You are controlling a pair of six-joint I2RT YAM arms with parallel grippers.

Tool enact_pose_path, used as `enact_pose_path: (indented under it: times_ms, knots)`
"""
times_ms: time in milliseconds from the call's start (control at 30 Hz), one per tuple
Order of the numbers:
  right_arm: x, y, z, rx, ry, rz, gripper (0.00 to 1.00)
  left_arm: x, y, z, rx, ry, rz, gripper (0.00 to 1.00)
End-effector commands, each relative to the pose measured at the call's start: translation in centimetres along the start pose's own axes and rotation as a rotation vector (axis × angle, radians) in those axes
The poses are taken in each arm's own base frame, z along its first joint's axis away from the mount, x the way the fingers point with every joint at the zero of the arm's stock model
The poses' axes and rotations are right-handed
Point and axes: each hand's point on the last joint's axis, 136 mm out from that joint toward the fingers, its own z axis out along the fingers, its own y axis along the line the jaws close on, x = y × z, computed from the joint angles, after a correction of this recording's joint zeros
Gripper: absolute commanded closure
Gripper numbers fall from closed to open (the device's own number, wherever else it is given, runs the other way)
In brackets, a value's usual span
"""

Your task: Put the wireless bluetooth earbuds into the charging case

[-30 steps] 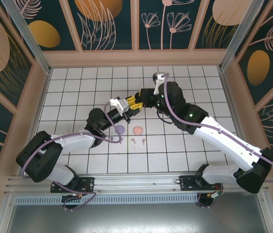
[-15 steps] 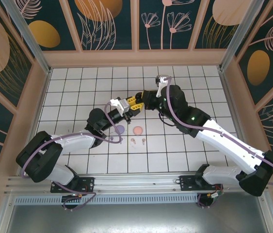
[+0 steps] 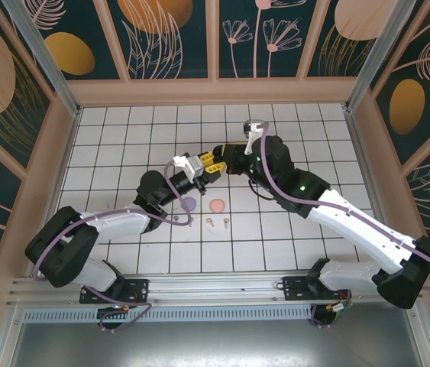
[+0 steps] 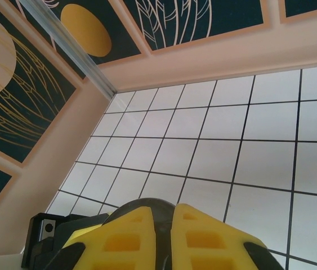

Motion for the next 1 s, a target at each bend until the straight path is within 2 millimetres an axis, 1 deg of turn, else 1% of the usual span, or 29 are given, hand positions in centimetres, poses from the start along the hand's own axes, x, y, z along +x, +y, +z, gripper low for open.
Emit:
enact_pose_path:
  times_ms: [0,200,300,367,400,500,567,667,767,833,900,967]
  knots:
    - [2.8,0.1,0.6,0.015,0.073,-0.050,0.90,-3.3,0.0,0.2,0.000,-0.100,0.030,1.00]
    - [4.8,-0.4,0.9,0.075,0.111,-0.123,0.90,-3.6,0.1,0.3,-0.002,-0.106,0.031,1.00]
    - [5.6,-0.3,1.2,0.076,0.131,-0.144,0.90,-3.7,0.1,0.3,-0.001,-0.109,0.030,1.00]
    - [5.8,-0.3,1.3,0.079,0.134,-0.141,0.88,-3.6,0.1,0.3,-0.001,-0.107,0.029,1.00]
    - [5.7,-0.3,1.2,0.082,0.129,-0.137,0.84,-3.6,0.1,0.3,-0.001,-0.106,0.028,1.00]
    - [4.0,-0.2,0.8,0.091,0.088,-0.114,0.69,-3.4,0.2,0.4,-0.002,-0.101,0.026,1.00]
    - [2.1,0.1,0.0,0.086,0.044,-0.085,0.55,-3.3,0.2,0.4,-0.003,-0.096,0.025,1.00]
    - [-1.1,0.8,-1.8,0.049,-0.031,-0.041,0.43,-2.9,0.1,0.3,-0.001,-0.088,0.020,1.00]
    - [-3.6,1.5,-3.9,0.007,-0.093,-0.015,0.37,-2.6,0.1,0.3,-0.003,-0.079,0.014,1.00]
    - [-4.5,1.7,-4.8,-0.008,-0.107,-0.002,0.34,-2.3,0.1,0.3,-0.001,-0.075,0.009,1.00]
    - [-4.9,1.5,-5.0,-0.014,-0.093,0.009,0.34,-2.0,0.1,0.3,0.001,-0.069,0.004,1.00]
    - [-4.9,0.8,-4.6,-0.010,-0.061,0.016,0.34,-1.5,0.0,0.3,0.006,-0.060,-0.005,1.00]
